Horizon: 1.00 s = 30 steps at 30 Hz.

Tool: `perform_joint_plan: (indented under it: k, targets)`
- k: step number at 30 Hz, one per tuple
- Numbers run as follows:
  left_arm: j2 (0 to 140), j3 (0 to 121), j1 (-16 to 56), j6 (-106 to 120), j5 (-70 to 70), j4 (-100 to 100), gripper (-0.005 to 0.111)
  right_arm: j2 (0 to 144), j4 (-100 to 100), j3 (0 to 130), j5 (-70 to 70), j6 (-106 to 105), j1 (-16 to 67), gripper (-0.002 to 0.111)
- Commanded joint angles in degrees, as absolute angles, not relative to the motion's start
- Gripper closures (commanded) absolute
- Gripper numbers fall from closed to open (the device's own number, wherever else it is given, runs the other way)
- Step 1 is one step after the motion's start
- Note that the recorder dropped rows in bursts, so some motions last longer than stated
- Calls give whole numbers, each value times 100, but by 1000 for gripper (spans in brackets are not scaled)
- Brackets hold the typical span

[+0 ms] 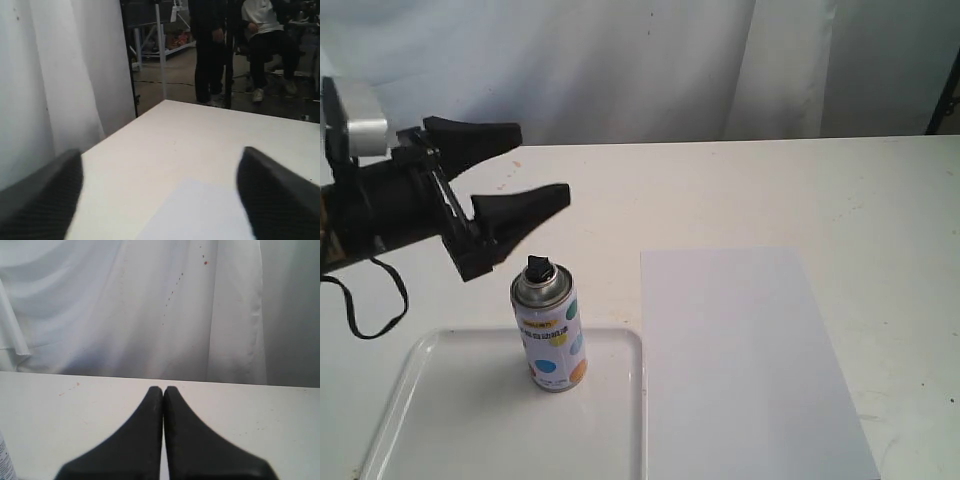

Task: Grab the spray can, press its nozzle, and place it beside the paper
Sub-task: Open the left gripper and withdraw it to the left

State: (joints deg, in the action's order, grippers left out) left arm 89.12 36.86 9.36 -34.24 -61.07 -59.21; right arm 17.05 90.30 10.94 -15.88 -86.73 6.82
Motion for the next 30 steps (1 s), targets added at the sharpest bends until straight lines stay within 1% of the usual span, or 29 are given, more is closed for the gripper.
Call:
perform_joint_plan:
  k: [1,2,7,10,16,19,30]
  targets:
    - [7893,3699,926,-3803,-5498,-5920,94,1679,9009,1066,-1651,-8655,702,108]
    - [7726,3699,926,-3803,-5498,-5920,106,1679,9009,1066,-1651,-8655,702,108]
    - [6943,3699,926,-3889,-5518,-6061,107,1679,9009,1066,-1651,-8655,702,108]
    - [6640,3699,926,-4040,-5213,-6338,107,1679,9009,1066,-1651,-8655,702,108]
    - [5863,3649,926,-5774,-3413,-6924,107,1679,9009,1066,-1651,-8655,702,108]
    - [5417,3589,926,-6556,-2906,-7299,107,1679,9009,1066,-1651,-8655,702,108]
    - [4437,3566,926,-6383,-2825,-7326,107,1679,9009,1066,-1651,-8655,702,108]
